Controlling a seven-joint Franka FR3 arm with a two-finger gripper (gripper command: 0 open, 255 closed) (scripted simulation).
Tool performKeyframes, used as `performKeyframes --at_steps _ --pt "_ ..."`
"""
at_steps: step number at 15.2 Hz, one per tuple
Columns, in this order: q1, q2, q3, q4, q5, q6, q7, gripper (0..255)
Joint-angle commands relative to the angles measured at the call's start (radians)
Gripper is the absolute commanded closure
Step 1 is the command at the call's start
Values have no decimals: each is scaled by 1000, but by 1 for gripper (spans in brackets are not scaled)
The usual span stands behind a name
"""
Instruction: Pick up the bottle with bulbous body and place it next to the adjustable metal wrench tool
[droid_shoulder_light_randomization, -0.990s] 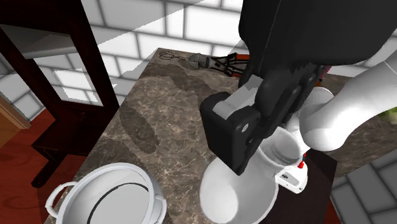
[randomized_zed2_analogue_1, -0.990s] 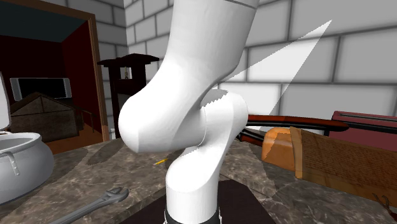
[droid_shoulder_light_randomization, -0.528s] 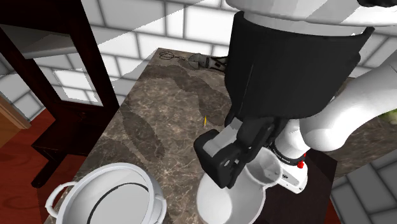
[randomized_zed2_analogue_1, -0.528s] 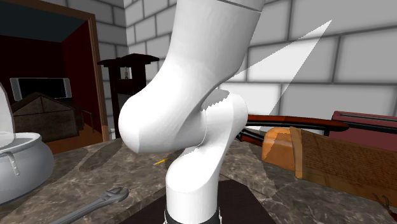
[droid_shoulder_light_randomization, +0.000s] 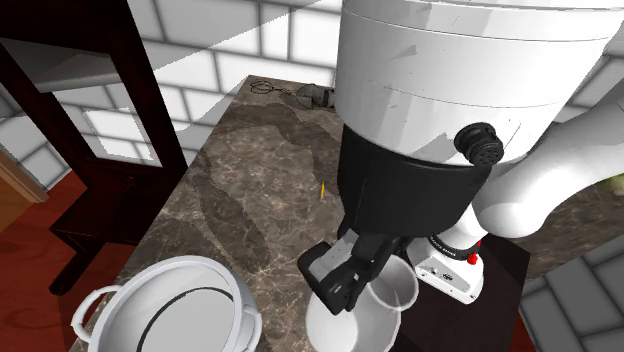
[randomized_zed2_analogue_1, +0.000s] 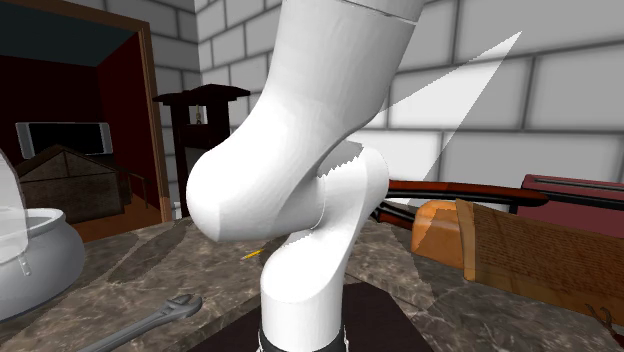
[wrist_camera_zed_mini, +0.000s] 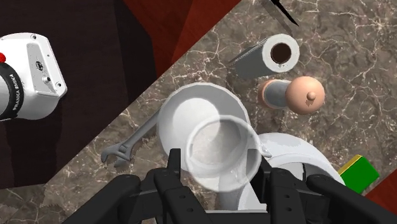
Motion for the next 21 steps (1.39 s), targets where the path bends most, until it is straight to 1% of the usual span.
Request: performKeyframes --at_steps 1,11,21 --pt "5 -11 3 -37 7 27 -7 255" --pt "16 -27 31 -177 33 153 -31 255" --pt "20 -18 74 -297 56 284 -48 255"
